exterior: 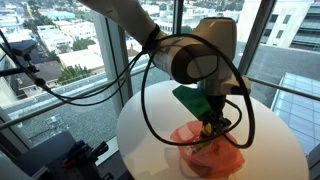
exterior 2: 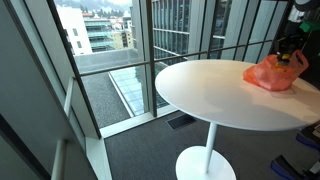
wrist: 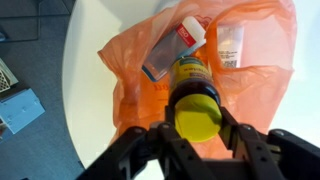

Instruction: Remove the syrup bottle from the plastic bag

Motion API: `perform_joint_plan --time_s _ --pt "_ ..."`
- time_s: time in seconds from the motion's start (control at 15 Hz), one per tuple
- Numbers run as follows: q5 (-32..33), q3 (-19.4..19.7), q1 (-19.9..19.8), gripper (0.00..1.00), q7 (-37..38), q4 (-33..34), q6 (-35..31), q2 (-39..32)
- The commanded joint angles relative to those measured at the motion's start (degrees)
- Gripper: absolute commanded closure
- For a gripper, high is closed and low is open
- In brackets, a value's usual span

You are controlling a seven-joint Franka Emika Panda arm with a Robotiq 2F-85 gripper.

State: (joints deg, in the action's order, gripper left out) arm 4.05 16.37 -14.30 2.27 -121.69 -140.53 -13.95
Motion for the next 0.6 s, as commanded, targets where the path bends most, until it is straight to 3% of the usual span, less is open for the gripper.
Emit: perform_joint_plan --time_s 0.0,0.53 --pt "1.60 -0.01 0.60 0.80 1.50 -1.38 3.91 4.46" --pt "2.06 -1.96 2.33 0.80 1.20 -3.60 4.81 11.11"
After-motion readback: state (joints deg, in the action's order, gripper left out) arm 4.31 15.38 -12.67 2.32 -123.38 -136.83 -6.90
